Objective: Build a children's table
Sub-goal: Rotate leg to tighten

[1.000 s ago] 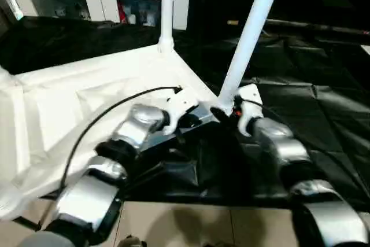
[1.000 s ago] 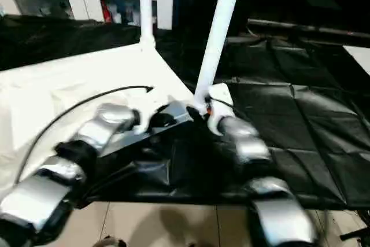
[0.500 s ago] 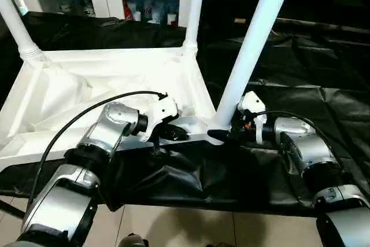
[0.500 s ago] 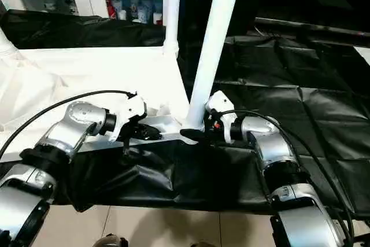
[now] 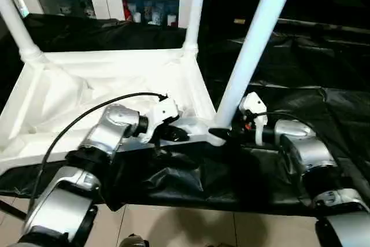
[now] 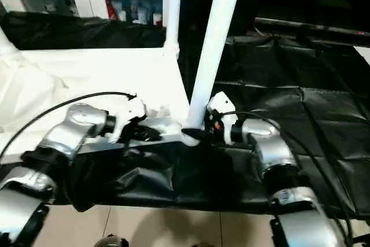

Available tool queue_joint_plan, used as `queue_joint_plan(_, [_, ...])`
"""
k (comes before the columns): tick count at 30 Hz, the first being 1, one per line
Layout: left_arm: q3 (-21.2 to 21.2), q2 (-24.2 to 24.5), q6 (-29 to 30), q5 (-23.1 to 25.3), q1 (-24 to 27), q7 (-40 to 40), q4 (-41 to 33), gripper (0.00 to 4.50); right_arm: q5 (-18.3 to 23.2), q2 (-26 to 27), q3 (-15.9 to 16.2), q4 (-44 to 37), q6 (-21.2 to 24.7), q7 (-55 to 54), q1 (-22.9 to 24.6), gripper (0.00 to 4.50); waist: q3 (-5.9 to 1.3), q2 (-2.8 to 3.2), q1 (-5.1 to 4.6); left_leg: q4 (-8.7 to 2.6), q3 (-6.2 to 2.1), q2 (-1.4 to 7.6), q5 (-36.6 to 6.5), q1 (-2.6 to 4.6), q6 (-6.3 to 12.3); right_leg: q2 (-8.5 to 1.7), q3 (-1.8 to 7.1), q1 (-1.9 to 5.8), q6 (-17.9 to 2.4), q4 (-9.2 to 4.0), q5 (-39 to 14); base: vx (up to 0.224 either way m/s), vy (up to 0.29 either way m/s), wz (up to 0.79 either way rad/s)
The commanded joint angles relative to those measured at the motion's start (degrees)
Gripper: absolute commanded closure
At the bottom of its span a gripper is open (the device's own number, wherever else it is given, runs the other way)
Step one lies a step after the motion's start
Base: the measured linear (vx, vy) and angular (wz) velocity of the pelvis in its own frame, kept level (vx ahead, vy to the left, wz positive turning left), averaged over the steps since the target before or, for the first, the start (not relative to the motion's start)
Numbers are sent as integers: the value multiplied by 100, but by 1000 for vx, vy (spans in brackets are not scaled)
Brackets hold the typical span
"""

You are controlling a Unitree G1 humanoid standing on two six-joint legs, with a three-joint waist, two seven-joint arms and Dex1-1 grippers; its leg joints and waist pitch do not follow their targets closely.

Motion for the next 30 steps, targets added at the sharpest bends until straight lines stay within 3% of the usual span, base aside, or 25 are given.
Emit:
queue_joint_plan(1, [143, -361, 325, 69, -159, 1056, 400, 450, -116, 385, -97, 540, 369, -1145, -30, 183, -304, 18, -18, -401, -89, 137, -1839, 130, -115, -307, 181, 175, -1189, -506, -1853, -51, -4, 0])
queue_joint_plan(5, [226, -775, 487, 118, -398, 1890, 714, 450, -17, 918, -400, 970, 606, -2442, -205, 183, -295, 31, -50, -441, -132, 138, -2079, 133, -230, -290, 165, 133, -936, -563, -2193, -26, -1, 0])
queue_joint_plan(8, [221, -1085, 539, 145, -520, 2266, 830, 450, 146, 1340, -620, 1238, 676, -3148, -409, 183, -288, 33, -66, -443, -127, 128, -2176, 146, -231, -284, 171, 96, -889, -583, -2255, 0, 0, 0])
queue_joint_plan(11, [173, -1219, 531, 190, -547, 2324, 828, 450, 72, 1567, -575, 1317, 595, -3358, -531, 183, -294, 49, -56, -449, -138, 123, -2244, 138, -228, -287, 161, 95, -820, -602, -2278, 0, 0, 0])
queue_joint_plan(14, [151, -1286, 453, 208, -590, 2357, 912, 450, -119, 1735, -481, 1414, 422, -3427, -685, 183, -303, 15, -49, -458, -139, 119, -2159, 104, -189, -285, 162, 113, -821, -574, -2100, 0, 0, 0])
queue_joint_plan(16, [119, -1232, 395, 215, -568, 2297, 898, 450, -130, 1748, -472, 1438, 331, -3363, -712, 183, -295, 22, -48, -456, -134, 128, -2213, 119, -179, -289, 167, 96, -823, -586, -2110, 0, 0, 0])
queue_joint_plan(17, [109, -1163, 355, 217, -526, 2214, 859, 450, -93, 1726, -519, 1453, 290, -3297, -730, 183, -293, 21, -50, -458, -132, 125, -2210, 111, -173, -284, 168, 100, -821, -584, -2097, 0, 0, 0])
queue_joint_plan(19, [108, -1086, 338, 215, -479, 2112, 812, 450, -51, 1680, -560, 1450, 259, -3205, -742, 114, -292, 26, -46, -461, -130, 125, -2190, 102, -152, -291, 173, 104, -827, -584, -2061, 0, 0, 0])
queue_joint_plan(24, [62, -773, 82, 158, -309, 1439, 655, 450, -175, 1165, -288, 1111, -204, -2244, -634, 114, -310, 84, -66, -458, -126, 128, -2066, 75, -98, -285, 169, 138, -869, -577, -1815, 0, 0, 0])
queue_joint_plan(26, [30, -666, -15, 105, -228, 1080, 550, 450, -147, 918, -221, 903, -227, -1677, -540, 114, -324, 61, -81, -433, -111, 124, -1828, 29, 14, -272, 170, 195, -1028, -519, -1405, 0, 0, 0])
queue_joint_plan(28, [3, -585, -43, 69, -178, 848, 476, 450, -157, 713, -95, 719, -266, -1223, -439, 114, -340, 87, -80, -402, -92, 121, -1585, 36, 111, -273, 171, 206, -1163, -489, -1055, 0, 0, 0])
queue_joint_plan(30, [-51, -393, -138, -36, -94, 315, 311, 450, -134, 171, 220, 150, -422, -162, -114, 114, -354, 121, -63, -375, -86, 127, -1343, 27, 216, -254, 161, 247, -1306, -438, -549, 0, 0, 0])
